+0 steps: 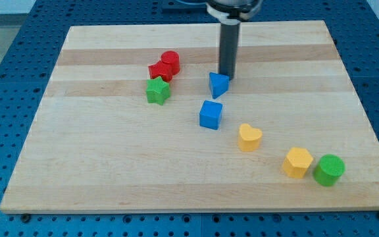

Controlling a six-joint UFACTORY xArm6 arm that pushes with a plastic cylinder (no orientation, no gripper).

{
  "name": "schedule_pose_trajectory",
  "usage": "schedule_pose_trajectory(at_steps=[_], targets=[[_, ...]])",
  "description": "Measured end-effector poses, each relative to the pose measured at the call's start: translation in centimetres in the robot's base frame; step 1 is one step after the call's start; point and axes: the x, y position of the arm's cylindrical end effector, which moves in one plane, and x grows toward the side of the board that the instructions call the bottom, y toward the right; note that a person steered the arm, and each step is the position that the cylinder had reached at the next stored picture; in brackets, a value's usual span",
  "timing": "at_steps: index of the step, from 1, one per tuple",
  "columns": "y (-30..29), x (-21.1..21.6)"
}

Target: Move the yellow heart towards the bottom center

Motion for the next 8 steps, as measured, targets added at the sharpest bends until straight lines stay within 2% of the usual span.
schedule_pose_trajectory(at_steps=[1,3,4,5,8], targets=[[7.5,0.6],[9.2,9.3],[7.4,13.0],[3.1,14.4],[-10.4,16.3]])
